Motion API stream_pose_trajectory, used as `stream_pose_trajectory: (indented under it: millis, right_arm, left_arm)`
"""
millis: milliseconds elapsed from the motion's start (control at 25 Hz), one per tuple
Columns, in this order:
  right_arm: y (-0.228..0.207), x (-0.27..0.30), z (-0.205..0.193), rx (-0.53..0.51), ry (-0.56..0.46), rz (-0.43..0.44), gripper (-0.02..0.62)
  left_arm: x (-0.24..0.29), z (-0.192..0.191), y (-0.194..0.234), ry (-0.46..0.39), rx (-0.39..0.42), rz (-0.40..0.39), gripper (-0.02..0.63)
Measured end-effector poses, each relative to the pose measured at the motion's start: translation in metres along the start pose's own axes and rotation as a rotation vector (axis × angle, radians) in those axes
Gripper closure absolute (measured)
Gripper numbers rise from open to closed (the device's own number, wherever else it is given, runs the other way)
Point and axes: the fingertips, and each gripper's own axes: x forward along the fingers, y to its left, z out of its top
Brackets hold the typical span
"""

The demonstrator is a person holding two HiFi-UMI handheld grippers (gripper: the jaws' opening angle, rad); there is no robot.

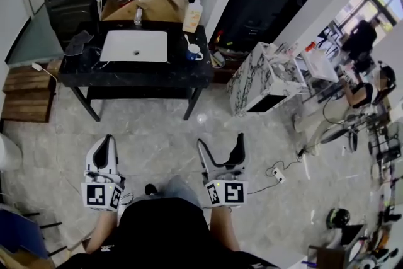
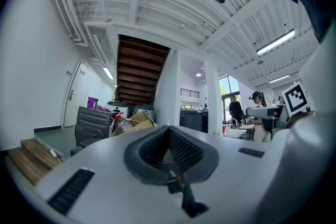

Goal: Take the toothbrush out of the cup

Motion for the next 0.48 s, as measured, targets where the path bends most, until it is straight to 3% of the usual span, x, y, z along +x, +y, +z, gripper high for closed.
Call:
stream_pose_trajectory:
  millis: [480]
  right_arm:
    - [-0.009,0.038,-0.002,-0.001,-0.050,-0.036,0.098]
  left_arm:
    - [0.039,-0.007,0.017,-0.007,0.004,-0.027,0.603]
